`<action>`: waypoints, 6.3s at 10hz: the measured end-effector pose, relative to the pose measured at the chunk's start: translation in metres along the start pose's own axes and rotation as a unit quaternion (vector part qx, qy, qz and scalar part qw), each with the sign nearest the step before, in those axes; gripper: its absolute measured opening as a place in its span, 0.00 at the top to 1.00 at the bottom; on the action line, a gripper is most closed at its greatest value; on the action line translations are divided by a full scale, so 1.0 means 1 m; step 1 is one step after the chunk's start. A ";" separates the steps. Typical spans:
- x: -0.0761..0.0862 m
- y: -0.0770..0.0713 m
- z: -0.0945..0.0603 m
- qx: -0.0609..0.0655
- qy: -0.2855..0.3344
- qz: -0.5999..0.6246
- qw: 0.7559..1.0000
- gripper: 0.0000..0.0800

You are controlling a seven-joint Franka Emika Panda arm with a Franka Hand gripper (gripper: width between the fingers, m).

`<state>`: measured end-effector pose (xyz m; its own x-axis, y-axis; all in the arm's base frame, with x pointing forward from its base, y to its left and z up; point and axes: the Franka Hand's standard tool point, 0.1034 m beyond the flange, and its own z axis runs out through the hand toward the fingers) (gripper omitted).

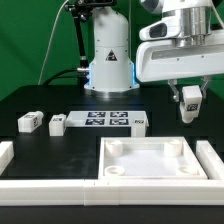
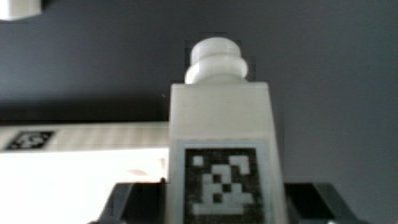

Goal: Assemble one leg

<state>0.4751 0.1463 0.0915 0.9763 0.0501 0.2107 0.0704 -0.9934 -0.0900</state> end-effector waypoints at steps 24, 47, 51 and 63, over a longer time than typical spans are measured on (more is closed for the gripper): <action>0.129 0.078 0.002 -0.036 0.176 -0.114 0.977 0.64; 0.136 0.051 0.045 -0.025 0.185 -0.132 0.973 0.23; 0.136 0.051 0.045 -0.025 0.185 -0.132 0.973 0.19; 0.143 0.056 0.038 -0.013 -0.002 -0.127 0.992 0.19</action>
Offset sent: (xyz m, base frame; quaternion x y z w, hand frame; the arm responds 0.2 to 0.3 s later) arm 0.0274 -0.0282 0.0069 -0.0089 0.0106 -0.0928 0.9956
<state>0.6268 0.1017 0.0800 0.9286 0.2991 0.2196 0.3088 -0.9511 -0.0104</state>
